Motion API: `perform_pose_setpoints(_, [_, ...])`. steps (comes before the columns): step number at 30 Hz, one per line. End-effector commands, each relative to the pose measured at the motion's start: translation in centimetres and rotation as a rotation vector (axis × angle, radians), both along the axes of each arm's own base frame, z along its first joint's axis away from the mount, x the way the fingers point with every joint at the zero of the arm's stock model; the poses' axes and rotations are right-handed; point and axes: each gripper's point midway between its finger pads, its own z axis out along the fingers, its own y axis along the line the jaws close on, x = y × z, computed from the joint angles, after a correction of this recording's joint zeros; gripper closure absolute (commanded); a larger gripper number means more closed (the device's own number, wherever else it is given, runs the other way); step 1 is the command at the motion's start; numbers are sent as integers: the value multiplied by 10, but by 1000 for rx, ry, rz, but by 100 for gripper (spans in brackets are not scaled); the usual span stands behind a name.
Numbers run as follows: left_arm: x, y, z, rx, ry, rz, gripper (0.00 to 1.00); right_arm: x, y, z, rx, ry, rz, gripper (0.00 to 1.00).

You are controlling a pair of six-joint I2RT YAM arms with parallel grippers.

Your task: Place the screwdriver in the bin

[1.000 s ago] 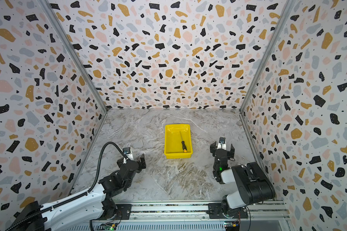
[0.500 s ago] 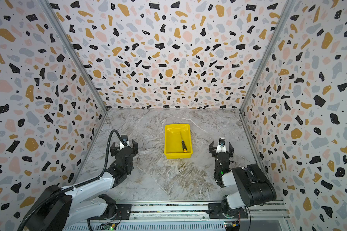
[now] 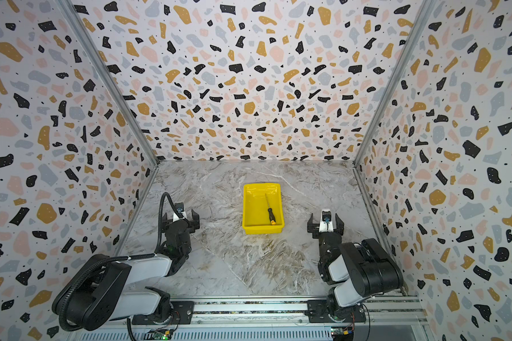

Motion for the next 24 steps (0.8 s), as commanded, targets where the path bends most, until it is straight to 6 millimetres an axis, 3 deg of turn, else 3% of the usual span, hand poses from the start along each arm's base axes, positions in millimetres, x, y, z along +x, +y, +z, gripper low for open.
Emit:
perform_pose_setpoints(1, [2, 4, 15, -58, -92, 2, 0, 18, 2, 11, 22, -14, 19, 1])
perform_pose_setpoints(4, [4, 9, 12, -84, -90, 3, 0, 32, 2, -1, 56, 71, 71, 1])
perform_pose_setpoints(10, [-11, 21, 13, -175, -207, -61, 0, 32, 1, -1, 58, 68, 72, 1])
perform_pose_setpoints(13, [-7, 20, 7, -167, -143, -57, 0, 32, 1, 0, 58, 67, 72, 1])
perform_pose_setpoints(24, [-8, 18, 9, -161, -160, -61, 0, 32, 1, 0, 59, 65, 69, 1])
